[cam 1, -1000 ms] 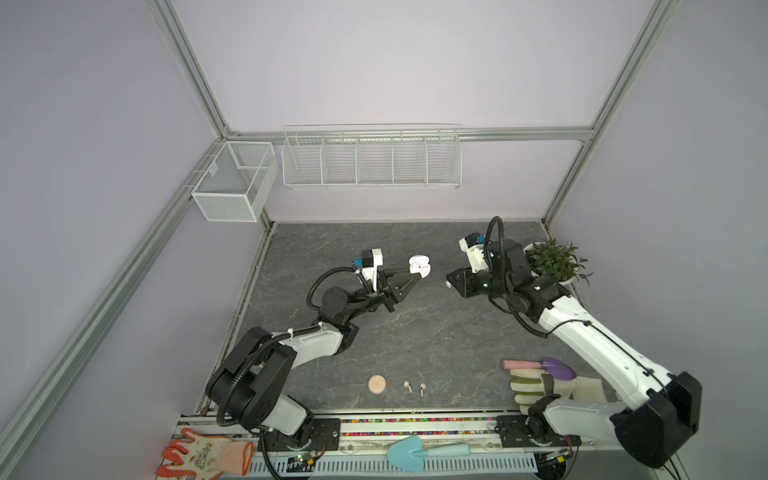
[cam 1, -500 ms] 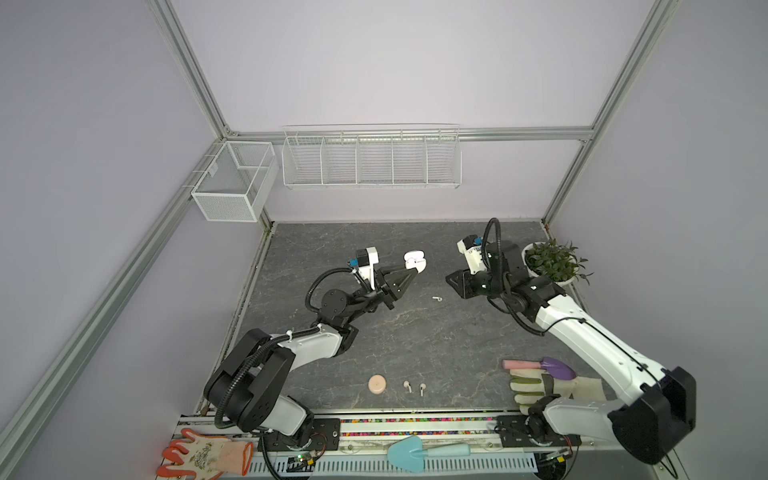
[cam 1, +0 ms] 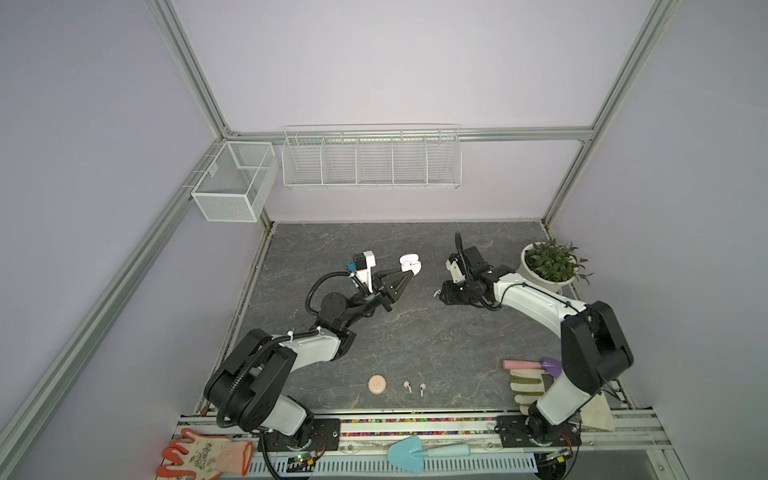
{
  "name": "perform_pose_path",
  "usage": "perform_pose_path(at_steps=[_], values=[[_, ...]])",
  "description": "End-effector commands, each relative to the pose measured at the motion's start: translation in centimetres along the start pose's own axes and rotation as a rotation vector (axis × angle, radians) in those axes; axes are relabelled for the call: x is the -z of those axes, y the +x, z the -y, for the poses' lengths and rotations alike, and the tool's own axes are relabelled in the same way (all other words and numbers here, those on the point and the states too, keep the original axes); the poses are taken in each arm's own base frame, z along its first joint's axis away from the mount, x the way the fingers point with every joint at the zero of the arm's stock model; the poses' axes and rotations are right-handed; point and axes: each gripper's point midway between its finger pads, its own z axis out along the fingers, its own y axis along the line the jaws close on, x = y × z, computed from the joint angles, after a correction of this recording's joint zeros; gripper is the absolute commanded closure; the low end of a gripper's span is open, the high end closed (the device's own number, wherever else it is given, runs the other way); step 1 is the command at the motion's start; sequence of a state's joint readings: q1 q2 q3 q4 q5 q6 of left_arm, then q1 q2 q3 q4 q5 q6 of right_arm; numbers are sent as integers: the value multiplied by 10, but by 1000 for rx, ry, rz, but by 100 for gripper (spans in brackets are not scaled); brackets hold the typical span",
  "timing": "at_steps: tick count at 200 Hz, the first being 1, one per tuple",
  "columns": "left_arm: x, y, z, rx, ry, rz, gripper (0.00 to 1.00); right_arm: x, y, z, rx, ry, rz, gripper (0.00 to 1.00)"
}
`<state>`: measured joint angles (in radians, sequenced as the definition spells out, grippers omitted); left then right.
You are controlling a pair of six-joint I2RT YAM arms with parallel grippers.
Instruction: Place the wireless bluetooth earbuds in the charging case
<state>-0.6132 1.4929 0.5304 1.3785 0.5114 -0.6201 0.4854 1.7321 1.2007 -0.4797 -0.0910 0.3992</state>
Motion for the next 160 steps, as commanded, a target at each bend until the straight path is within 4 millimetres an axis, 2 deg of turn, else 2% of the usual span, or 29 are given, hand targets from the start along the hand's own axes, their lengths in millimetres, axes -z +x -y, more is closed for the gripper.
perform_pose_path(at_steps=[1,64,91,129,160], values=[[3,-1,-2,-21,0,15,100,-14,-16,4,-57,34,7,57],[3,-4,-7,-22,-5,15,100,-38,-34,21,-131,167,-23,56],[3,-4,-6,-25,2,11,100,-49,-39,21,-123,202,-34,55],[5,-8,-8,-31,-5,20,100,-65,-36,16,-88,227,-78,55],[7,-9,-9,-31,-9,21,100,-70,-34,19,-60,257,-97,57]])
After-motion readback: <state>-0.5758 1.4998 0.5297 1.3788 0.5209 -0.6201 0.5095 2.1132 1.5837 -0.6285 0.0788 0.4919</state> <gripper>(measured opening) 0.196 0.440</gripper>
